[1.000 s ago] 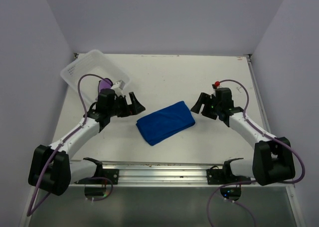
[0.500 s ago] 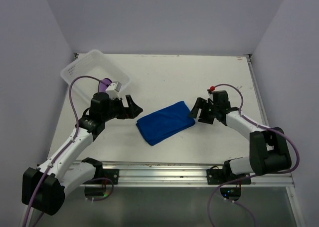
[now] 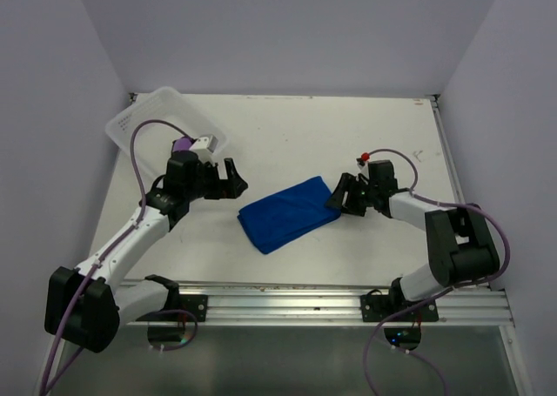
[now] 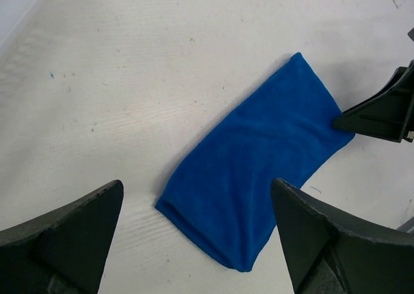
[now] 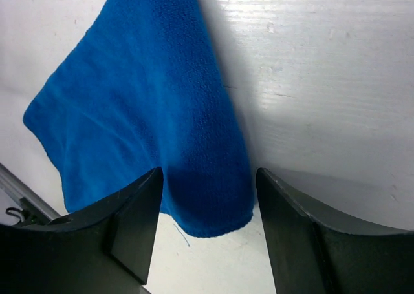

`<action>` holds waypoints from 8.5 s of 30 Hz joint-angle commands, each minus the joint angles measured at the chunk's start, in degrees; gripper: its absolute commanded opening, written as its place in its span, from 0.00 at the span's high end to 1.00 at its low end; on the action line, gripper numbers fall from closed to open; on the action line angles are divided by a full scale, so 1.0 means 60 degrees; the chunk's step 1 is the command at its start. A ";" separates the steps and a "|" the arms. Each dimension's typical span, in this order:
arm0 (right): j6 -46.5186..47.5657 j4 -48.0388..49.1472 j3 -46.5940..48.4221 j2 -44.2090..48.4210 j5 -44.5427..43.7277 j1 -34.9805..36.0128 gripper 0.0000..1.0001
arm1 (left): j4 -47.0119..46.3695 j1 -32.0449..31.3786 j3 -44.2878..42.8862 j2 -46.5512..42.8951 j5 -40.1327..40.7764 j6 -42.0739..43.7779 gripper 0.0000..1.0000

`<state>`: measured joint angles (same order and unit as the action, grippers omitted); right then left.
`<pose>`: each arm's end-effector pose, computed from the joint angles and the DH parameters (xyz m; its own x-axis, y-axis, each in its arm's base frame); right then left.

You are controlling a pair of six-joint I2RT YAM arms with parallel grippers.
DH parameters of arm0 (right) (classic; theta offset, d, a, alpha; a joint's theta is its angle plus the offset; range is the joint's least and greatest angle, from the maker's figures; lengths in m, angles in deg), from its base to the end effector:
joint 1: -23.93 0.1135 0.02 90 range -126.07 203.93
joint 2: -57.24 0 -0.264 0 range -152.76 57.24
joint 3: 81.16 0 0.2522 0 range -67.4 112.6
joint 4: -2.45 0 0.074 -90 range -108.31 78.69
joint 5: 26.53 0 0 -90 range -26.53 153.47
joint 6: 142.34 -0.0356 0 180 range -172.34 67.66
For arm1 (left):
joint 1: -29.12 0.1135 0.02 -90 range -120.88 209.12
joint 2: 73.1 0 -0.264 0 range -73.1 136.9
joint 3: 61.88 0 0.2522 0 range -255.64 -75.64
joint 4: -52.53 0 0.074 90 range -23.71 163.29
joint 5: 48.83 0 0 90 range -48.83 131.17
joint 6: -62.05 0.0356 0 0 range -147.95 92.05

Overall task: Roll the towels
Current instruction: Roll the towel

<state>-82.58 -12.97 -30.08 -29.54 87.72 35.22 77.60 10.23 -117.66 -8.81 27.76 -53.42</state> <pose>0.2686 0.0685 0.1470 -0.8767 0.2932 -0.3813 0.0118 0.8056 0.5923 0.2295 -0.0873 0.2540 -0.6865 -0.2072 -0.6970 0.2243 0.8514 -0.4741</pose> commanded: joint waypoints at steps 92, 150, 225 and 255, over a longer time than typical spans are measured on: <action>0.0938 -0.3255 -0.0493 0.4342 -0.7044 0.3656 1.00 | -0.0841 -0.2740 -0.4262 0.3977 0.0551 -0.0486 0.00; 0.3574 -0.5805 0.2818 -0.1634 -1.2509 0.8768 1.00 | -0.5298 -0.2387 -0.4055 0.5894 -0.3580 -0.3225 0.34; -0.1815 -0.1938 -0.1004 0.4313 -0.3353 0.2675 0.28 | -0.7437 -0.3838 -0.3265 1.0012 -0.2672 -0.2888 1.00; -0.0805 -0.1351 -0.3100 0.5718 -0.5115 0.4877 1.00 | -0.6207 -0.3399 -0.3675 0.8696 -0.2540 -0.2712 1.00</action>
<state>-90.99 -15.48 -50.08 1.65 68.31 56.72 36.46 -12.44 -137.70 47.32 10.32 -70.73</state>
